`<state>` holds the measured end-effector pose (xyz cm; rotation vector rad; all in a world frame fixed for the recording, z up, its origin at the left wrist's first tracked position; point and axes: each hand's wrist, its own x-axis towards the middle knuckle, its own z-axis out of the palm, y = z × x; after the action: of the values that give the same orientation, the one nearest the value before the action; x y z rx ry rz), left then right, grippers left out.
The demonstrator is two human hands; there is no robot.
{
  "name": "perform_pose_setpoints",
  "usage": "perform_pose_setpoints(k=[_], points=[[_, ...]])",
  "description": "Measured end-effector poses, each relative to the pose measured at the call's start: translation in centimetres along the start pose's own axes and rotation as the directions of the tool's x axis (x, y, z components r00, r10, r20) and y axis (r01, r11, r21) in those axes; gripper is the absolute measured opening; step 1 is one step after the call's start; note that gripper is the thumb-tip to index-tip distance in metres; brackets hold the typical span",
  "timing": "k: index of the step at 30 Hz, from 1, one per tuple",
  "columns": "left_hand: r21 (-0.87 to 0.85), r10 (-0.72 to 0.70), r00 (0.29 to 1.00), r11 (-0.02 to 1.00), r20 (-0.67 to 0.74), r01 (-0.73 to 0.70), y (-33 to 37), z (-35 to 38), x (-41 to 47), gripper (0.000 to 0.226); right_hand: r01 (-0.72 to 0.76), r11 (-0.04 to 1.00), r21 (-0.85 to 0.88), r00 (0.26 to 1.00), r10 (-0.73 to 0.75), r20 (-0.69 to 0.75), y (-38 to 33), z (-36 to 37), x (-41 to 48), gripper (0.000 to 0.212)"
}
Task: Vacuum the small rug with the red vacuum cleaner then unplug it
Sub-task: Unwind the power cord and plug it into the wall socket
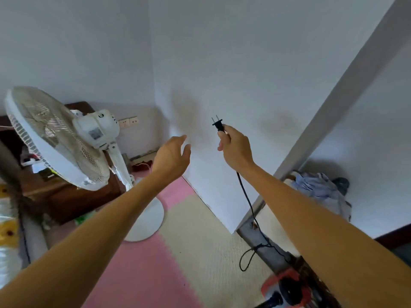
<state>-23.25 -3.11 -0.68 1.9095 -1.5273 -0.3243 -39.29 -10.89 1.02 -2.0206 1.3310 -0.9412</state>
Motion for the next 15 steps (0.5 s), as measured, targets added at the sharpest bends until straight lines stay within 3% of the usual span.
perform_pose_setpoints(k=[7, 11, 15], points=[[-0.010, -0.049, 0.999, 0.999, -0.009, 0.049, -6.1, -2.7, 4.7, 0.043, 0.087, 0.980, -0.177, 0.996, -0.081, 0.041, -1.8, 6.1, 6.0, 0.023], [0.076, -0.069, 0.997, 0.995, -0.014, 0.070, -7.6, -2.9, 8.1, 0.043, 0.217, 0.961, -0.171, 0.974, -0.225, -0.027, -5.0, 7.7, 11.8, 0.029], [0.128, -0.109, 0.993, 0.985, -0.045, 0.113, -9.0, -2.1, 12.8, 0.037, 0.268, 0.946, -0.181, 0.963, -0.264, 0.046, -6.9, 9.5, 19.0, 0.028]])
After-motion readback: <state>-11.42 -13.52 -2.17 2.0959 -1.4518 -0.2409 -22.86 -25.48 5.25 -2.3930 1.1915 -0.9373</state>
